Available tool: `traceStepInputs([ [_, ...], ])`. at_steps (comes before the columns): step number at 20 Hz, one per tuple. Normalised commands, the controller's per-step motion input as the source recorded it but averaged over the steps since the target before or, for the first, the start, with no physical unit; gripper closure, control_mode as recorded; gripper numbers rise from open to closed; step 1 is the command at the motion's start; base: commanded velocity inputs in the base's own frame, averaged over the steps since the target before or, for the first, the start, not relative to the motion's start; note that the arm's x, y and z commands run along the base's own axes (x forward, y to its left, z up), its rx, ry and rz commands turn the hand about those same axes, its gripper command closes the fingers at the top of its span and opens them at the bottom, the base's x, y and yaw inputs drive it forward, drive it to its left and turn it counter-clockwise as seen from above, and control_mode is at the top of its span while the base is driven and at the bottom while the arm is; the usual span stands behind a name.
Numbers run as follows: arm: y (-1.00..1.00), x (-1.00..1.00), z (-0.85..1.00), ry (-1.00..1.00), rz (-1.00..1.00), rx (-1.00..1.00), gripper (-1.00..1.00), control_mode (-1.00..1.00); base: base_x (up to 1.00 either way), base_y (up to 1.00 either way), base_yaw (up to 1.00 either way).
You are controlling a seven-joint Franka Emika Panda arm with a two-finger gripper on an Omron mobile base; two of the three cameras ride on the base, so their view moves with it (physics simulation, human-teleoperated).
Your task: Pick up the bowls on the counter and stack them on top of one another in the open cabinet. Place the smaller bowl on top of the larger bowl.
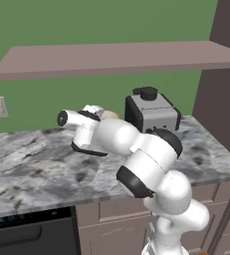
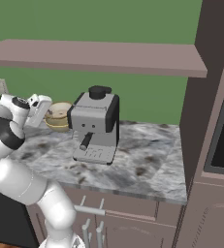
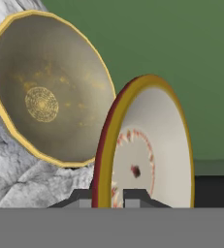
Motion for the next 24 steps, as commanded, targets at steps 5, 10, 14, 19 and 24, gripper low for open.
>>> traceStepInputs([
  [5, 0.05, 0.11, -0.16, 0.01, 0.0, 0.0, 1.0, -1.0, 0.0, 0.0, 0.0],
  [10, 0.11, 0.06, -0.21, 0.0, 0.0, 0.0, 1.0, -1.0, 0.0, 0.0, 0.0],
  [14, 0.11, 0.08, -0.19, 0.0, 0.0, 0.0, 1.0, -1.0, 0.0, 0.0, 0.0],
  [19, 0.09, 0.14, -0.13, 0.0, 0.0, 0.0, 1.0, -1.0, 0.0, 0.0, 0.0],
  [24, 0.08, 0.16, -0.11, 0.0, 0.0, 0.0, 1.0, -1.0, 0.0, 0.0, 0.0],
])
